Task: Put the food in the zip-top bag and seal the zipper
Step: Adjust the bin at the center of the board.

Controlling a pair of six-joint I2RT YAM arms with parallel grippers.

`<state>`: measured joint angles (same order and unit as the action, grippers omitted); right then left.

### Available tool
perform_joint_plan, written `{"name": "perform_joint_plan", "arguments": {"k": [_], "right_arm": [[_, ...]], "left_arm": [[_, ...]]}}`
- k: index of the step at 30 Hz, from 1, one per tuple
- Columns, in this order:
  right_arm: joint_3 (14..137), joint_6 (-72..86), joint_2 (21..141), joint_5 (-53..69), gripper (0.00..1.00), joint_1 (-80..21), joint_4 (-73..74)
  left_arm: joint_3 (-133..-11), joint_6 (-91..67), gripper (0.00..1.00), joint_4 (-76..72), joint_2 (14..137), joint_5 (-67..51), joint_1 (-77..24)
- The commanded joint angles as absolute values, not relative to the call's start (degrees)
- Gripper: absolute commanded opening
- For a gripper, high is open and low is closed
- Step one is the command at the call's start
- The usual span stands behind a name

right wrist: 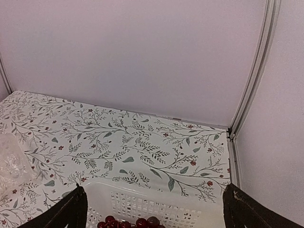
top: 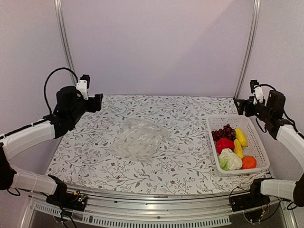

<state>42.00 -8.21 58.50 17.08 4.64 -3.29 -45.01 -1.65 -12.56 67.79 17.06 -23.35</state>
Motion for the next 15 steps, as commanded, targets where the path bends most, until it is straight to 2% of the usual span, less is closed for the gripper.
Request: {"name": "perform_joint_plan", "arguments": {"k": [1,3,7,11,15], "right_arm": [[40.15,-9.44,58.23,17.29,0.98,5.58,-7.30],[40.77,-10.72,57.35,21.00,0.98,5.73,-5.31],[45.30,-13.02,57.21,28.15,0.91,4.60,3.68],[50.96,-15.56,60.77,27.52,0.84,-2.16,14.26],[55.93,-18.69,66.33,21.89,0.76,-11.70,23.44]], "left_arm": [[-44.80,-4.55,0.80,-12.17,66.48,10.58,-21.84],[-45.02,-5.34,0.77,-11.89,65.86,8.25,-21.57],[-44.79,-6.13,0.75,-11.39,64.68,6.63,-21.67],[-44.82,-6.08,0.75,-11.22,64.03,6.03,-21.94],[-45.20,-6.51,0.74,-10.70,64.10,5.33,-22.06]]}}
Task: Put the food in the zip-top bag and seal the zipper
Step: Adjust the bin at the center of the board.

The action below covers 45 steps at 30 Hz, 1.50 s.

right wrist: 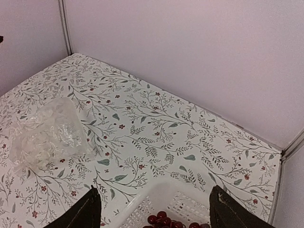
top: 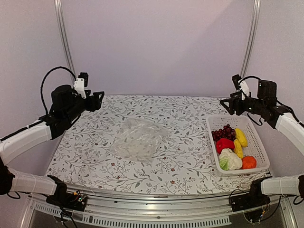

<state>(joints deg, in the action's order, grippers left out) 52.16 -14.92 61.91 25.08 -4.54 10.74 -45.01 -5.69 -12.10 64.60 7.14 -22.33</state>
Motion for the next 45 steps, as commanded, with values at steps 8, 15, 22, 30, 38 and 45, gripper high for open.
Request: {"name": "perform_joint_plan", "arguments": {"k": [8,15,22,30,38,45], "right_arm": [[57.51,-18.17,76.44,17.29,0.71,-19.61,32.02],[57.41,-18.39,80.86,10.38,0.70,-23.28,34.05],[58.11,-16.67,84.94,6.73,0.68,-23.38,35.33],[61.65,-18.18,89.15,7.86,0.43,-24.43,35.99],[68.01,-21.31,96.18,11.09,0.21,-26.50,35.61],[68.64,-29.74,98.67,10.83,0.04,-27.03,33.15]], "left_arm": [[-45.46,-7.08,0.74,-10.05,64.33,4.71,-23.02],[-46.00,-7.66,0.73,-9.41,65.04,4.17,-23.73],[-46.14,-6.69,0.73,-8.83,65.04,5.07,-25.56],[-46.34,-6.49,0.73,-8.61,65.13,5.18,-26.32],[-46.32,-6.11,0.73,-8.37,65.35,5.09,-27.11],[-46.69,-5.49,0.73,-7.94,66.86,3.86,-27.98]]}}
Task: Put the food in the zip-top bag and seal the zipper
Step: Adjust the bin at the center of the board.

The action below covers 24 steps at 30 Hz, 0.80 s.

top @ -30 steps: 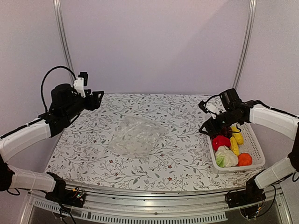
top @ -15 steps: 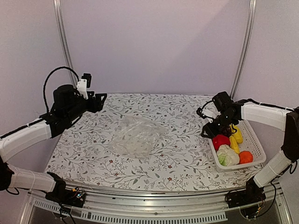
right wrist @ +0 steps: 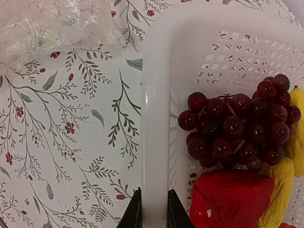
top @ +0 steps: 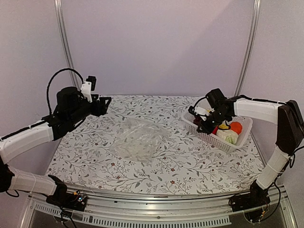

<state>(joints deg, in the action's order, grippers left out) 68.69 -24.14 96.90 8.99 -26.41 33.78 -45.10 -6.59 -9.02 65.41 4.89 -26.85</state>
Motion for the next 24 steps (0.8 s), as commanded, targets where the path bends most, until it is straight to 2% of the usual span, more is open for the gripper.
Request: {"name": "perform_joint_plan", "arguments": {"k": [1,7,12,15,19,20,22,24], "right_arm": [[68.39,-31.10,98.70,10.81,0.03,-26.99,32.41],[67.88,-35.82,98.68,11.55,0.02,-27.02,31.31],[65.73,-37.68,94.97,16.17,0.00,-27.47,32.26],[61.46,-40.88,91.63,15.72,0.00,-29.65,32.38],[57.40,-44.01,88.96,13.04,0.01,-30.59,31.85],[57.09,-44.25,88.77,12.15,0.06,-30.59,31.70],[57.60,-44.27,88.19,11.16,0.26,-30.59,32.32],[59.26,-42.77,86.82,13.00,0.40,-30.61,34.33]], "left_arm": [[-46.75,-5.38,0.73,-7.85,67.12,3.57,-28.12],[-47.62,-5.97,0.73,-5.59,68.92,1.17,-30.06],[-52.66,-6.91,0.76,4.16,72.89,7.66,-40.08],[-54.70,-12.41,0.78,7.33,75.57,9.38,-44.15],[-56.98,-18.82,0.79,9.74,80.87,5.02,-45.80],[-57.91,-19.65,0.80,10.56,82.60,4.99,-46.57],[-60.76,-21.21,0.83,12.86,86.78,5.21,-48.45],[-64.37,-22.50,0.84,15.65,90.95,5.59,-50.58]]}}
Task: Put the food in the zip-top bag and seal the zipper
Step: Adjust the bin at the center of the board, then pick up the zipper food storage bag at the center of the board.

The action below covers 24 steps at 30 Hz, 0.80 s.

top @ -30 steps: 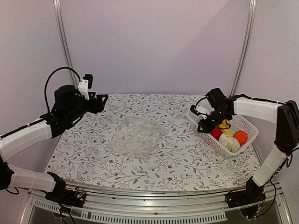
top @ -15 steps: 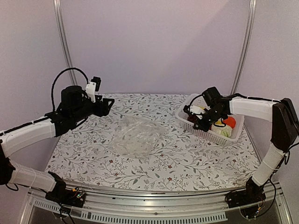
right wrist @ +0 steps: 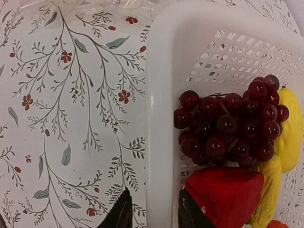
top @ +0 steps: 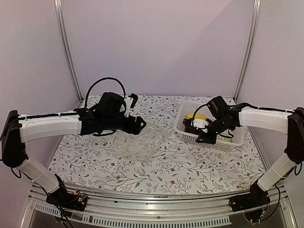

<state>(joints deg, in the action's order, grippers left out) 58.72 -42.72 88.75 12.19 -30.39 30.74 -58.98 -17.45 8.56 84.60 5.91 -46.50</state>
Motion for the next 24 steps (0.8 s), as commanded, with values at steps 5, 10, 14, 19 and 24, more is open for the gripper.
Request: {"name": "perform_joint_plan", "arguments": {"k": [5,10,14,19,24], "right_arm": [[62.32,-38.90,78.02,21.04,0.57,-30.59,36.45],[63.10,-34.34,72.45,24.29,0.60,-30.59,36.95],[62.41,-32.25,70.63,25.00,0.61,-30.51,36.92],[63.12,-30.22,72.26,25.53,0.61,-30.50,36.01],[66.41,-27.25,76.69,27.12,0.60,-30.50,35.42]], "left_arm": [[-76.85,-26.03,0.81,28.59,103.48,12.00,-55.25],[-81.35,-27.79,0.71,34.58,111.01,20.03,-57.15],[-81.41,-27.29,0.65,34.26,114.63,18.83,-57.20],[-78.76,-25.60,0.24,31.25,115.47,17.67,-57.34],[-67.95,-18.18,0.00,24.38,105.83,27.36,-62.39]]}}
